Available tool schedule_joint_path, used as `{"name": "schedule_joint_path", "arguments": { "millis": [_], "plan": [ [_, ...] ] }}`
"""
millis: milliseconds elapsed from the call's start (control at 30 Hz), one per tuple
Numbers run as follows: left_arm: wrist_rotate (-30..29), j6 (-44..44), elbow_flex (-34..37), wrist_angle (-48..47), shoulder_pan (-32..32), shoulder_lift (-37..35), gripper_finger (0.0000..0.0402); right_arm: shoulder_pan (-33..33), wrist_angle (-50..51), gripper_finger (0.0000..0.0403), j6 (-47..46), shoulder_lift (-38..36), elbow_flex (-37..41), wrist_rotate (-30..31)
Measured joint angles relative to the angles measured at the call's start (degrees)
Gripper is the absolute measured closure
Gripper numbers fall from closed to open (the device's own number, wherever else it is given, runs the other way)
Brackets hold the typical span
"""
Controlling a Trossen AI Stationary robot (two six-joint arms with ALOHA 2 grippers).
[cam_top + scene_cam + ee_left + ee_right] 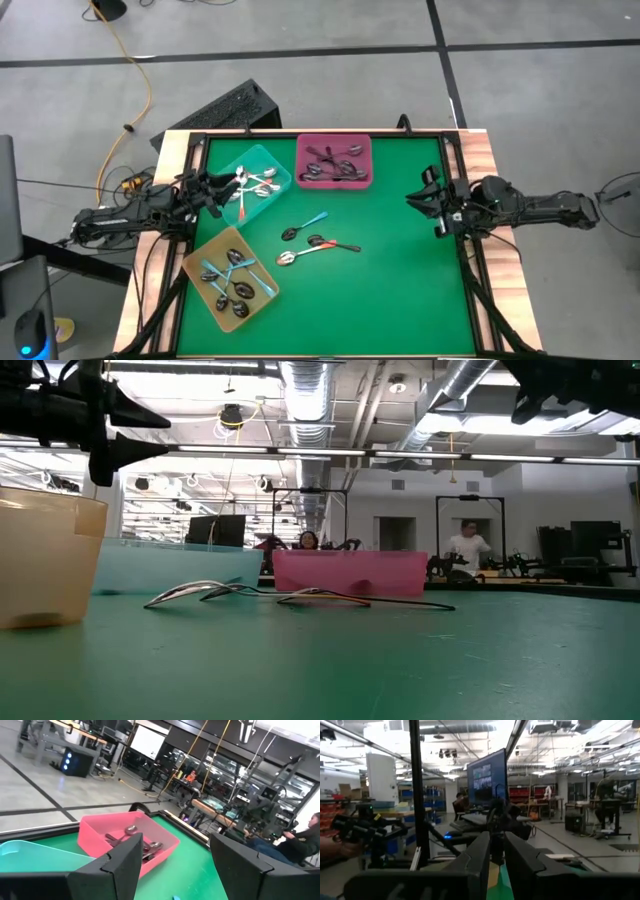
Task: Sort silverware by color (type)
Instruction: Put the orange spoon into the blue bin
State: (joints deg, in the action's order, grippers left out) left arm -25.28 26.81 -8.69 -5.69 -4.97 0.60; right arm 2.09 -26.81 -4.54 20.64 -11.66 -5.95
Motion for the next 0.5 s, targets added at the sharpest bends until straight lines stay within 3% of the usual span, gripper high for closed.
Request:
{"name": "schedule_joint_path", "arguments": {
  "millis": [300,500],
  "plan": [
    [-2.0,1.6,2.0,0.4,0.0,0.0,0.0183,-0.4,-5.2,0.0319,0.0,4.8,0.0,0.0],
    [-1.5,4.3,6.4,6.9,0.0,0.0,0.0183,-0.5,-7.6,0.0319,0.5,7.3,0.0,0.0]
  ]
}}
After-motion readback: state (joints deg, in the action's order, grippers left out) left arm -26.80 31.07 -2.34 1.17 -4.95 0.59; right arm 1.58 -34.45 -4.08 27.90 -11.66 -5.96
